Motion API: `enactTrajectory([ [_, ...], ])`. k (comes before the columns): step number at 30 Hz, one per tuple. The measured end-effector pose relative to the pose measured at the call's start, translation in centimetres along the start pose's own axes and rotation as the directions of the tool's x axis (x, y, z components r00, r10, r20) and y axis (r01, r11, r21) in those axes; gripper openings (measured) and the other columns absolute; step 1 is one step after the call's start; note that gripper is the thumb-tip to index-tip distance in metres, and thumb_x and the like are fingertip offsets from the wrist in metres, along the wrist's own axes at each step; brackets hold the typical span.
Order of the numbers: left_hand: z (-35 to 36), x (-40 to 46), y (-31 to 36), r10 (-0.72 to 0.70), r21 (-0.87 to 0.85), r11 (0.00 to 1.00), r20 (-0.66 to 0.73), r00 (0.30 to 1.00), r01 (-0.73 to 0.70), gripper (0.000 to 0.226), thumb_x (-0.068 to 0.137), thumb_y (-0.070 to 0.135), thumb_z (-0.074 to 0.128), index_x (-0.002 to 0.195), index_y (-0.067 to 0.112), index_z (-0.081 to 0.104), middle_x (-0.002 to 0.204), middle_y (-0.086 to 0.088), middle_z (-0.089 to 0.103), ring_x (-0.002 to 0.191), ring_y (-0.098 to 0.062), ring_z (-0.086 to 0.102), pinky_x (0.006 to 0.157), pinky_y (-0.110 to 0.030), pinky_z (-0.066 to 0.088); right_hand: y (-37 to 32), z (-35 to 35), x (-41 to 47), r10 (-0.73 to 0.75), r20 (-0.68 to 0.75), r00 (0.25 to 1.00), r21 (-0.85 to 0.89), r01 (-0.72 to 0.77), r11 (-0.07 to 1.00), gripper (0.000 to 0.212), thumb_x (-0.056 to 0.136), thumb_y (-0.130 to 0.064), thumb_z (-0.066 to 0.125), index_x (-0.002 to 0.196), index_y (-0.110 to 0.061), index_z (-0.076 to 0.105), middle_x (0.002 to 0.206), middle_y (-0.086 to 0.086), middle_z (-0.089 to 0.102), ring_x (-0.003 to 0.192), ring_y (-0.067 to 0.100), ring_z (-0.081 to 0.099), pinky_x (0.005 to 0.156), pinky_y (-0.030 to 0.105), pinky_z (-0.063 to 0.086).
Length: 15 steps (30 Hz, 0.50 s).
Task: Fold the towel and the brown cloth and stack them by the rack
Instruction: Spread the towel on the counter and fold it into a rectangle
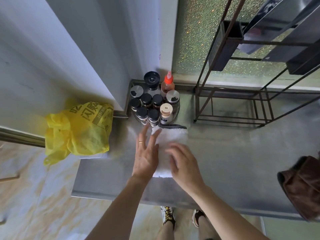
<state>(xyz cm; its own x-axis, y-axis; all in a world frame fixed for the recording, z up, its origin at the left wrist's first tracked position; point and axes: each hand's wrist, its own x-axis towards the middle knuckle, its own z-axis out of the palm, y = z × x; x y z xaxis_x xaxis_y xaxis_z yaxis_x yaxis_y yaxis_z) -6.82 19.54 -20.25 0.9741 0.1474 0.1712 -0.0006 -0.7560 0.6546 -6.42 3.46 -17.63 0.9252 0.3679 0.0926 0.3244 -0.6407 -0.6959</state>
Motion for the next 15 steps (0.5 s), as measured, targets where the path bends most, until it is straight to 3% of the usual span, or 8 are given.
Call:
enactTrajectory([
  [2,0.4,0.3,-0.8,0.208,0.109,0.97,0.084,0.975,-0.217,0.058,0.09,-0.01,0.054,0.144,0.01,0.051,0.161,-0.017,0.03,0.148,-0.035,0.033,0.123,-0.031,0.028,1.5,0.0,0.6,-0.031,-0.044,0.999,-0.18,0.022,0.983,0.041,0.098,-0.015,0.051,0.139,-0.011,0.053,0.155,0.009,0.044,0.147,0.023,0.035,0.121,0.036,0.03],
  [4,1.0,0.1,-1.5,0.295,0.125,0.938,0.197,0.935,-0.323,0.058,0.091,-0.009,0.046,0.148,0.002,0.044,0.162,-0.019,0.033,0.151,-0.033,0.031,0.12,-0.044,0.037,2.5,0.4,1.5,-0.007,0.041,0.999,-0.292,0.019,0.956,0.058,0.104,-0.031,0.042,0.155,-0.009,0.028,0.167,0.012,0.019,0.156,0.026,0.012,0.126,0.039,0.017],
  [6,1.3,-0.2,-1.5,0.243,0.111,0.955,0.249,0.938,-0.277,0.056,0.094,-0.001,0.041,0.15,-0.004,0.038,0.162,-0.02,0.033,0.153,-0.03,0.029,0.117,-0.05,0.039,3.3,1.3,2.2,0.01,0.141,0.99,-0.358,0.041,0.933,0.066,0.104,-0.04,0.034,0.158,-0.008,0.014,0.168,0.013,0.007,0.156,0.028,0.001,0.126,0.043,0.015],
  [8,1.6,-0.5,-1.4,0.2,0.124,0.963,0.266,0.943,-0.24,0.055,0.102,0.014,0.043,0.152,-0.005,0.033,0.163,-0.021,0.028,0.156,-0.028,0.021,0.123,-0.048,0.031,4.0,2.0,2.3,0.027,0.21,0.977,-0.406,0.062,0.912,0.069,0.101,-0.04,0.032,0.159,-0.009,0.01,0.169,0.013,0.004,0.156,0.03,-0.003,0.124,0.048,0.018],
  [15,2.8,-1.5,-2.8,0.085,0.193,0.969,0.324,0.942,-0.154,0.061,0.106,0.023,0.042,0.159,0.006,0.017,0.17,-0.01,0.013,0.158,-0.02,0.005,0.126,-0.044,0.023,5.1,3.9,2.3,0.052,0.223,0.973,-0.445,0.055,0.894,0.071,0.102,-0.044,0.031,0.159,-0.011,0.007,0.169,0.011,0.001,0.156,0.029,-0.006,0.124,0.051,0.015],
])
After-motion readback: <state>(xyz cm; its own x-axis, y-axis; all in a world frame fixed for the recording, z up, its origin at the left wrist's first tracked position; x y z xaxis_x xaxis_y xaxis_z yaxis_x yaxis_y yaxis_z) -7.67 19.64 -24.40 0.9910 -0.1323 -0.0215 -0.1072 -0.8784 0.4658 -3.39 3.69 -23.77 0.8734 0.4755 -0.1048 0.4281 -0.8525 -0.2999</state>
